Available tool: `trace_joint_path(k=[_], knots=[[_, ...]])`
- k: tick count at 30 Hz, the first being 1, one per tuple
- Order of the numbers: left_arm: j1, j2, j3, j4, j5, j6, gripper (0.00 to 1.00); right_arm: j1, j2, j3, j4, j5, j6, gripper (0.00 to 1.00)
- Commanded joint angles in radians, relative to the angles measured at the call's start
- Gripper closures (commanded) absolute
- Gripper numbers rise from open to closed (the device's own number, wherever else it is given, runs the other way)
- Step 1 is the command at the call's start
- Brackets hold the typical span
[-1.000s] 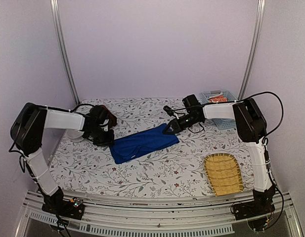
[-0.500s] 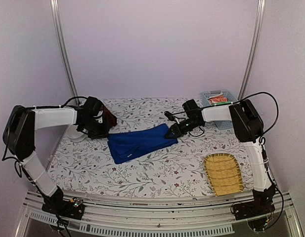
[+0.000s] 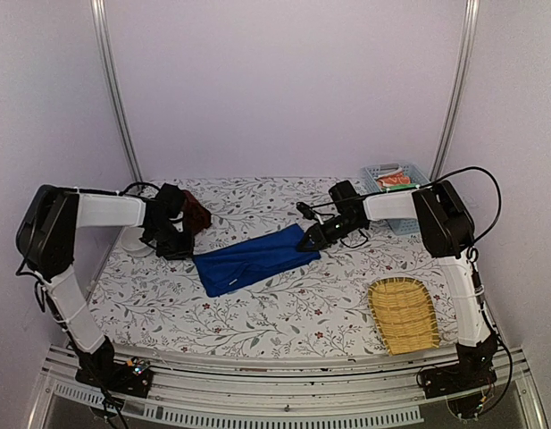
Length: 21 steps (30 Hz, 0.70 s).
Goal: Roll the towels
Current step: Smooth out the towel at the center of the board.
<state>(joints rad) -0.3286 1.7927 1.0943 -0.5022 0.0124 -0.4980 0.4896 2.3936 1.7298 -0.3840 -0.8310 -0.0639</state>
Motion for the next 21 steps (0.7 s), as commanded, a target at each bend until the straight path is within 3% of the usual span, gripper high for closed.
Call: trace_joint_path(k=[1, 4, 9, 13, 21], knots=[[-0.012, -0.144, -0.015, -0.053, -0.073, -0.076, 0.74, -0.005, 0.045, 0.014, -0.032, 0.029, -0.005, 0.78], [-0.064, -0.234, -0.067, -0.05, -0.024, -0.097, 0.74, -0.005, 0.05, 0.019, -0.033, 0.028, -0.007, 0.78], [-0.221, -0.263, -0.104, 0.008, 0.042, 0.089, 0.75, -0.005, 0.069, 0.029, -0.037, 0.016, -0.001, 0.78], [-0.285, -0.18, -0.061, -0.01, 0.051, 0.207, 0.73, -0.006, 0.073, 0.03, -0.039, 0.009, 0.003, 0.78], [-0.383, 0.044, 0.11, -0.13, -0.037, 0.285, 0.72, -0.005, 0.08, 0.03, -0.039, 0.014, 0.007, 0.78]])
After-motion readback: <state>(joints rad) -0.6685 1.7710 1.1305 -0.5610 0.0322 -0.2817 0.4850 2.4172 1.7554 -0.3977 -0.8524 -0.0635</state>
